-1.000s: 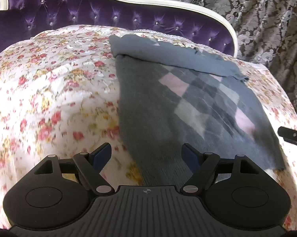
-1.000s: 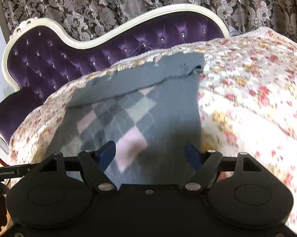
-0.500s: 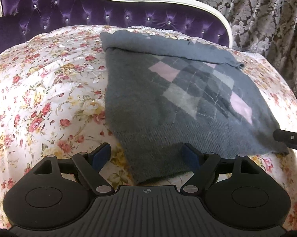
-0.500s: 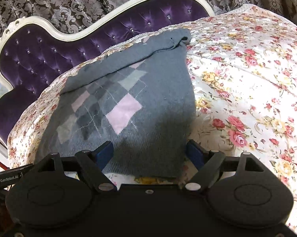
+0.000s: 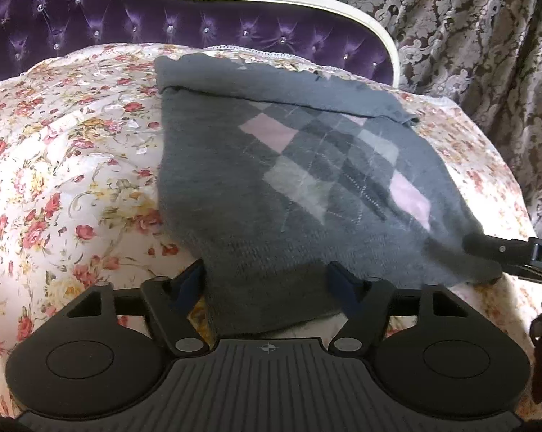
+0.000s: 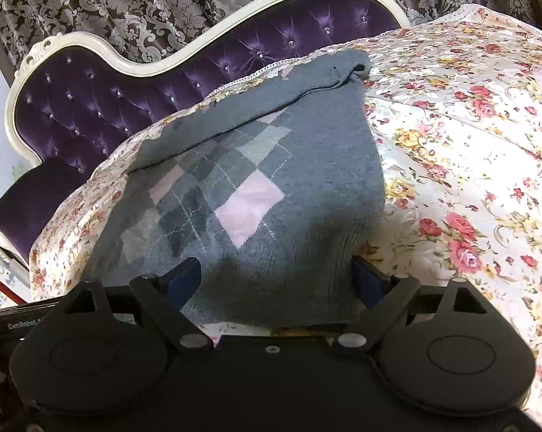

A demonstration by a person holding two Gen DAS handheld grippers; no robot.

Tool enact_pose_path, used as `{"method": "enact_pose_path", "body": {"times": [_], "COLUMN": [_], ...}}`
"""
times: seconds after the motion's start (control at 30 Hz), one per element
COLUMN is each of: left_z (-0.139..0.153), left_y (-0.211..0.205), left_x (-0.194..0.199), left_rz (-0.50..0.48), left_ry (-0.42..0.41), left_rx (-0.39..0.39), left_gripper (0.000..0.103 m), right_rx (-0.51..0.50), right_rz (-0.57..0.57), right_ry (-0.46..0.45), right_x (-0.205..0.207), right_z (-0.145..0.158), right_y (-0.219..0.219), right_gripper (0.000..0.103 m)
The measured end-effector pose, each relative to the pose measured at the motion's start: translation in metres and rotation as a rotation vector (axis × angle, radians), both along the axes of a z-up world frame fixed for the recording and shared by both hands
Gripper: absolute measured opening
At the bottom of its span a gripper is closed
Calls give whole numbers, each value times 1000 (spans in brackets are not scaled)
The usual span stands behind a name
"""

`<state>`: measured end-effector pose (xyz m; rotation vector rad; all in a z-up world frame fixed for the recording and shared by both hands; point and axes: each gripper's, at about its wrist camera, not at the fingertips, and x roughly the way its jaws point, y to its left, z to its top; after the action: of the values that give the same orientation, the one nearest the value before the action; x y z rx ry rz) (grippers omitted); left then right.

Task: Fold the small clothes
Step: 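Grasp the sweater hem with the left tool while the right tool grasps it too, then lift the hem and fold it toward the collar with both tools, then open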

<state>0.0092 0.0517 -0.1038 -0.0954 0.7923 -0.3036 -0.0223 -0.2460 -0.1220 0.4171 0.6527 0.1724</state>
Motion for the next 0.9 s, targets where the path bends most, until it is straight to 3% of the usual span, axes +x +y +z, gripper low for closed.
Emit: {"method": "enact_pose_path", "body": {"times": [0.33, 0.43, 0.53, 0.6, 0.63, 0.9], "left_z": [1, 1, 0, 0, 1, 31], "left_y": [10, 12, 14, 14, 15, 21], "left_x": [3, 4, 4, 5, 5, 3], "left_rz": [27, 36, 53, 53, 50, 48], "left_ry": [22, 16, 12, 11, 13, -42], "left_rx": [-46, -53, -59, -61, -69, -116], "left_gripper": [50, 43, 28, 8, 7, 6], "right_rx": [104, 75, 67, 55, 41, 105], "right_rz": [-3, -4, -11, -27, -37, -34], "right_ry": [-8, -6, 3, 15, 23, -8], "right_x": [-2, -2, 0, 0, 1, -4], "right_z": [-2, -1, -1, -2, -2, 9], "right_y": [-12, -10, -11, -13, -14, -26], "right_gripper": [87, 71, 55, 27, 19, 14]}}
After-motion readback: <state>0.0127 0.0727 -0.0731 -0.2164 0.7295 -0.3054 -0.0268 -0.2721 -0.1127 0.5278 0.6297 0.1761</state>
